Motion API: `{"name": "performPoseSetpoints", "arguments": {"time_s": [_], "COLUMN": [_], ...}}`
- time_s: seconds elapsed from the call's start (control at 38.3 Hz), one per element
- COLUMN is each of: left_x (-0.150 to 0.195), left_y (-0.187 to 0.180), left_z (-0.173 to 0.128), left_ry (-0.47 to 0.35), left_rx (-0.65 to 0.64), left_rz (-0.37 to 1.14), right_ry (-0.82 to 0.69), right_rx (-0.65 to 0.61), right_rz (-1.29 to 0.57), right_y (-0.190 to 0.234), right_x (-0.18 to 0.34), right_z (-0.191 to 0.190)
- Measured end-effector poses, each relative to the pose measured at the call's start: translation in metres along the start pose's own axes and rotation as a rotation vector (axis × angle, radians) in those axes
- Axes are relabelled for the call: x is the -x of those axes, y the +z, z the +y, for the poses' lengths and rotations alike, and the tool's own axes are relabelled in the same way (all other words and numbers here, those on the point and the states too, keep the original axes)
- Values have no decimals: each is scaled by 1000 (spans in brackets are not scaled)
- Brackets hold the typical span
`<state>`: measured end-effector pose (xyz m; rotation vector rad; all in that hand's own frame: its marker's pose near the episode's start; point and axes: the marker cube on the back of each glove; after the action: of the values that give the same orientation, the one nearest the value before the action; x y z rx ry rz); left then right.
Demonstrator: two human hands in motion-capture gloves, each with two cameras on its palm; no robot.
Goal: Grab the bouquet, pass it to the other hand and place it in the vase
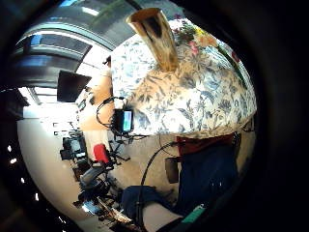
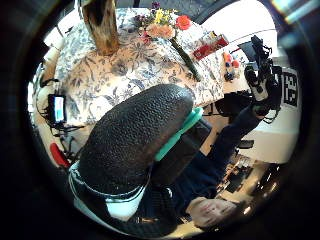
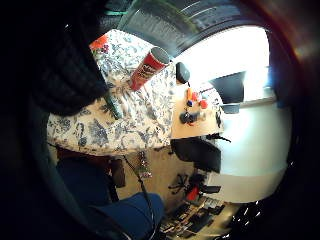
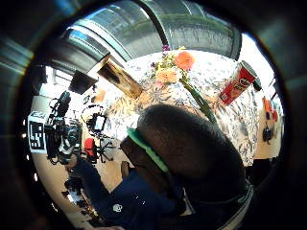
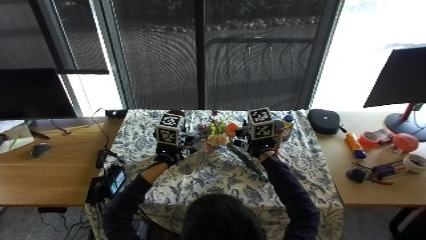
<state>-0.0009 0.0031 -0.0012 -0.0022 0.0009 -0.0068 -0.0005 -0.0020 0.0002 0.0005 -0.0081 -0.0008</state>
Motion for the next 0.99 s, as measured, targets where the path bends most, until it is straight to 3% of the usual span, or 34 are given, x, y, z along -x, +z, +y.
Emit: {"name": "performPoseSetpoints", "arguments": {"time_s": [0.31,0.57,0.89,0.99], "left_x": [10,20,3,-2], "left_y": [9,19,21,18], "left_z": [1,-8,-4,-4], "left_ry": [-22,-39,-53,-20], "left_rx": [12,27,28,1], "left_rz": [-1,8,23,39], "right_ry": [-10,-85,-17,3], "right_rx": [-14,21,7,4], "right_rz": [-8,-47,-46,-50], "right_y": [1,-7,6,2], "right_x": [5,24,-4,-9], "right_z": [-12,-1,-7,-8]}}
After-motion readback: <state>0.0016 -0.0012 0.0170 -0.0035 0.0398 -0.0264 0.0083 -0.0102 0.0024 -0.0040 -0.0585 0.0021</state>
